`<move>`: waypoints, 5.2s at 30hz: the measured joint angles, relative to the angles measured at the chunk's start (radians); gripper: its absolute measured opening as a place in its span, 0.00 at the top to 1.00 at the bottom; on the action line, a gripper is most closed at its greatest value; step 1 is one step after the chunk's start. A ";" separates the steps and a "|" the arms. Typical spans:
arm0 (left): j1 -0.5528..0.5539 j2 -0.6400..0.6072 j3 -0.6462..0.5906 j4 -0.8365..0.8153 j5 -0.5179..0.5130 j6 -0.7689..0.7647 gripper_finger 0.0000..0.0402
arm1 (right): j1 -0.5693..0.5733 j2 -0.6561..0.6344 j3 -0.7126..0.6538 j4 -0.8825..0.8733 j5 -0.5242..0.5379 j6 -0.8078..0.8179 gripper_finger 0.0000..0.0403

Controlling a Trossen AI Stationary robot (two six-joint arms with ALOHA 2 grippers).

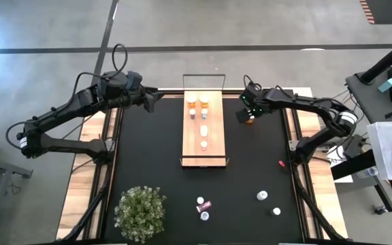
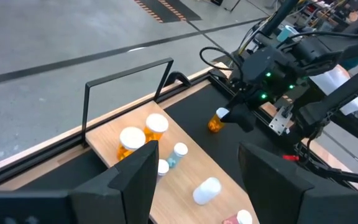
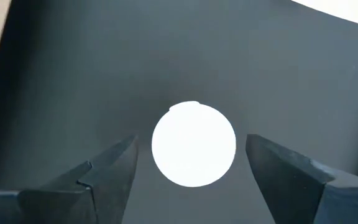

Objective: Pick and place medicine bottles onto shelf by color
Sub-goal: Put the orange pill bottle aligned with the orange pill bottle on the shelf, then put the blue pill bottle aligned with the other blue pill bottles on the shelf

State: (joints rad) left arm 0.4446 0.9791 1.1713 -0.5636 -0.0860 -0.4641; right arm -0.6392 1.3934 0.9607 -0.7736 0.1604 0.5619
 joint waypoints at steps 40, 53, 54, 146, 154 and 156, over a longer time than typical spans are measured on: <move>0.000 0.001 0.000 -0.002 0.002 0.000 0.50 | 0.086 0.120 0.419 -0.111 -0.055 -0.034 0.47; 0.000 0.001 0.000 -0.004 0.002 0.000 0.50 | 0.107 0.333 0.596 -0.160 -0.054 -0.144 0.47; 0.000 0.001 0.000 -0.004 0.002 0.001 0.50 | 0.107 0.346 0.605 -0.161 -0.054 -0.156 0.47; 0.000 0.075 0.016 0.042 0.003 0.184 0.50 | 0.507 0.046 0.749 -0.696 -0.007 0.254 0.37; 0.000 0.093 0.021 0.069 0.003 0.212 0.50 | 0.735 0.007 0.646 -0.792 -0.120 0.562 0.37; 0.000 0.091 0.025 0.069 0.003 0.211 0.50 | 0.787 0.009 0.623 -0.800 -0.184 0.589 0.37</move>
State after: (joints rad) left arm 0.4450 1.0697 1.1966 -0.4949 -0.0830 -0.2531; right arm 0.1476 1.4021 1.5835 -1.5741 -0.0237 1.1504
